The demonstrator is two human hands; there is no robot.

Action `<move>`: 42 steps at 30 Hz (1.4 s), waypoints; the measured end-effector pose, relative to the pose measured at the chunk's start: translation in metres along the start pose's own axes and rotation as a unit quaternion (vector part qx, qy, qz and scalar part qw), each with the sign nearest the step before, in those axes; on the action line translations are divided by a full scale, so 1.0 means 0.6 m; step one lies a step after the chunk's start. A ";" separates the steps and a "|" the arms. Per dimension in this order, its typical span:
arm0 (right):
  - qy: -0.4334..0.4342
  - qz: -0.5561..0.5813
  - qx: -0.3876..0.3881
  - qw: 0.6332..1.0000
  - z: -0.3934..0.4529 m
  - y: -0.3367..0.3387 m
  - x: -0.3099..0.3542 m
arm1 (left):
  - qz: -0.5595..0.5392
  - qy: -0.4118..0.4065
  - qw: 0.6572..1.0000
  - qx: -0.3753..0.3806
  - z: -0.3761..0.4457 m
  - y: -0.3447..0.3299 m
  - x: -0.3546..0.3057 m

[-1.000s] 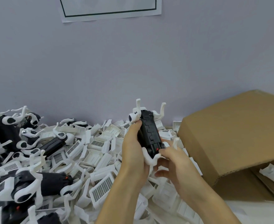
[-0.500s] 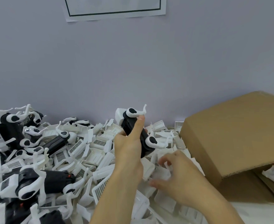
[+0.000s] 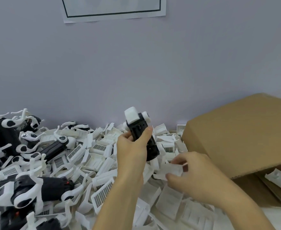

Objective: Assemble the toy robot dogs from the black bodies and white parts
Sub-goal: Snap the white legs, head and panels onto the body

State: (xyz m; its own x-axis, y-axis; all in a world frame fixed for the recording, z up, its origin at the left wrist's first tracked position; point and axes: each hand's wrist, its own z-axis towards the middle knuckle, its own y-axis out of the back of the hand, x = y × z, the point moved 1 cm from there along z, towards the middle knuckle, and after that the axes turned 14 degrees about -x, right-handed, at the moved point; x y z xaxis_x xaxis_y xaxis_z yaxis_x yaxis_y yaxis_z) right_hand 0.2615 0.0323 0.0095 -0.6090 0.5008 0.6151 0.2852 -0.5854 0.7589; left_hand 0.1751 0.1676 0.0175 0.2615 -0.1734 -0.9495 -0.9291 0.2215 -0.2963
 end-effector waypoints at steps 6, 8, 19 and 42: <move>0.036 0.099 -0.076 0.992 0.003 0.051 -0.004 | 0.056 -0.068 0.996 0.013 -0.012 0.002 0.000; 0.036 0.162 -0.095 0.982 0.003 0.061 -0.001 | 0.074 -0.089 0.993 0.019 -0.014 0.001 -0.001; -0.060 0.300 -0.293 0.906 0.006 0.033 0.023 | 0.104 -0.098 0.961 0.235 -0.044 -0.028 0.004; 0.040 0.224 -0.277 0.934 0.004 0.030 0.022 | 0.050 -0.132 0.951 0.274 -0.049 -0.030 0.001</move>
State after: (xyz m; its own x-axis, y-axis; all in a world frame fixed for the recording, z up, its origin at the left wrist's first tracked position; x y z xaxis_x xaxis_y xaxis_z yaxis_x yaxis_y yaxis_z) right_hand 0.2604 0.0298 0.0316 -0.5801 0.0904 0.8095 0.1114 -0.9757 0.1888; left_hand 0.1840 0.1351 0.0251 0.3020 0.1062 -0.9474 -0.6953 0.7044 -0.1427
